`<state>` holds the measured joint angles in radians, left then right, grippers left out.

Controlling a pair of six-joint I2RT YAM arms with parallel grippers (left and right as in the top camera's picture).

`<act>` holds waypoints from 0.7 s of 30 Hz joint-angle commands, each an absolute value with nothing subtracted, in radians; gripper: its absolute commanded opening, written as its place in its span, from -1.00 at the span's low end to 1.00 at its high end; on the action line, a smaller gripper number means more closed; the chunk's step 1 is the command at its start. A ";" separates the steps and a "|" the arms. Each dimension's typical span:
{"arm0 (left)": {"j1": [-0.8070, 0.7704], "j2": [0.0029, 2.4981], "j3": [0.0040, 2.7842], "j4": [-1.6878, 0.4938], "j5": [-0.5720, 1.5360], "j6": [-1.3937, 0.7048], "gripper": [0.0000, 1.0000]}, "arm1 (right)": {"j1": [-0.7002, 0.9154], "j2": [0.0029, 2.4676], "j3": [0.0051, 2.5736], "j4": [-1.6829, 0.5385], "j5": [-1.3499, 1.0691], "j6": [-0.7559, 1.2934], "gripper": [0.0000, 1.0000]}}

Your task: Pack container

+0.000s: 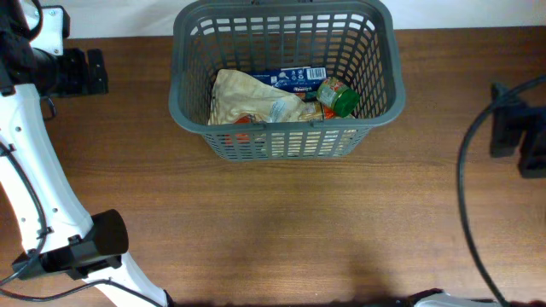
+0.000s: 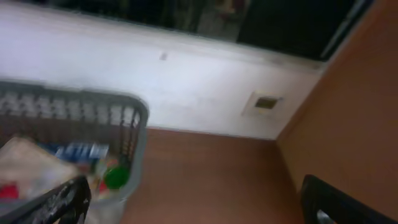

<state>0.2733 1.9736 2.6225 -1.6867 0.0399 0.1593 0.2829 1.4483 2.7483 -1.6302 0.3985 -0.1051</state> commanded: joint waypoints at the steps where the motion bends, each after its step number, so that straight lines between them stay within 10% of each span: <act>1: 0.273 1.971 2.619 -1.687 0.036 0.147 0.99 | 0.206 1.298 2.585 -1.469 0.368 -0.098 0.98; 21: 0.273 1.971 2.619 -1.687 0.036 0.147 0.98 | 0.009 0.437 0.953 -0.682 0.241 -0.095 0.98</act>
